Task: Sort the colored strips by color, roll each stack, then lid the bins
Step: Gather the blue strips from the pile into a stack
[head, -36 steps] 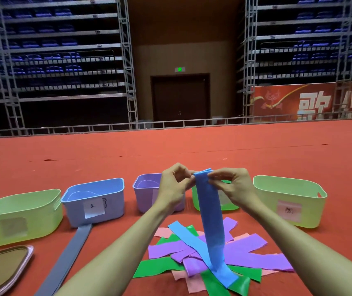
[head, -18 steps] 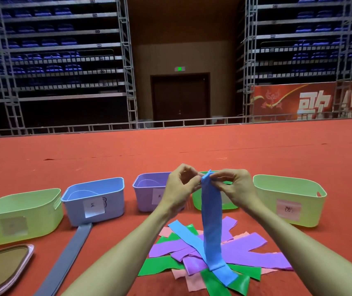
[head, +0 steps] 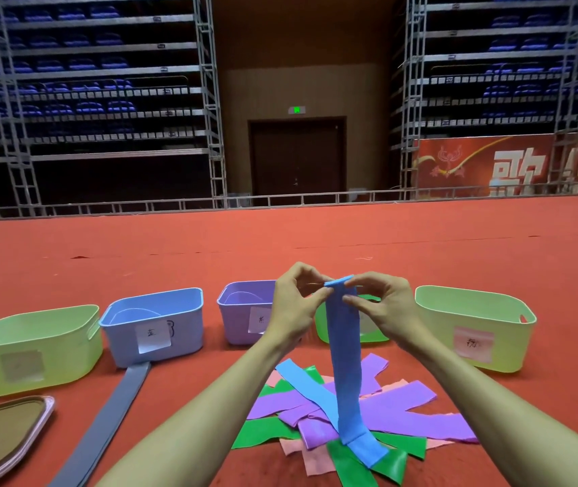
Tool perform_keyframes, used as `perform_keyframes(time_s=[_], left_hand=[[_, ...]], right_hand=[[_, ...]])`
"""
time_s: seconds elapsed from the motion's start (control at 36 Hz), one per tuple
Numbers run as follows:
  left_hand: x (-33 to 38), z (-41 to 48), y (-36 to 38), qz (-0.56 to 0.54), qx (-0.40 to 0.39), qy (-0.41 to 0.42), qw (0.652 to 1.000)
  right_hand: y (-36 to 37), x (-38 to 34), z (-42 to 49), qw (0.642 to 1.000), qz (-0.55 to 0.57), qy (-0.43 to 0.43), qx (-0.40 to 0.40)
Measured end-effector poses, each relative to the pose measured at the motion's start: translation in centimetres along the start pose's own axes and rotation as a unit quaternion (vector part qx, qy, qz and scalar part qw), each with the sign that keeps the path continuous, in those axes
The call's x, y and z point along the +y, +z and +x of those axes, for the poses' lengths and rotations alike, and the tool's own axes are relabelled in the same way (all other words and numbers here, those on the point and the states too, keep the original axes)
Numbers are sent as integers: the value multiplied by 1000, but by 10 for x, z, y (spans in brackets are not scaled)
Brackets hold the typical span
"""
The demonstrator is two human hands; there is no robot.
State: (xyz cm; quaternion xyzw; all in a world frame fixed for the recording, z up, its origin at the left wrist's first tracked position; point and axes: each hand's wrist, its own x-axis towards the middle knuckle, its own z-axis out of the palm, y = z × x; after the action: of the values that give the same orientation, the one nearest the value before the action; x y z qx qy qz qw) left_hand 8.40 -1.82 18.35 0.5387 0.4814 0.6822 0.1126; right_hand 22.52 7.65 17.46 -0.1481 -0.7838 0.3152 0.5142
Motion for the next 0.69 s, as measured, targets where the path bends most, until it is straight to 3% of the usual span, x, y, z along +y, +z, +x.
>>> perform_keyframes(time_s=[0.22,0.69], left_hand=[[-2,-4,2,-15,20,1,1000],[-57,-68,6,83,-129,-41,987]], right_hand=[[4,0,4,995,-71,-65,25],[-11,-16,28,993,-24,-48,103]])
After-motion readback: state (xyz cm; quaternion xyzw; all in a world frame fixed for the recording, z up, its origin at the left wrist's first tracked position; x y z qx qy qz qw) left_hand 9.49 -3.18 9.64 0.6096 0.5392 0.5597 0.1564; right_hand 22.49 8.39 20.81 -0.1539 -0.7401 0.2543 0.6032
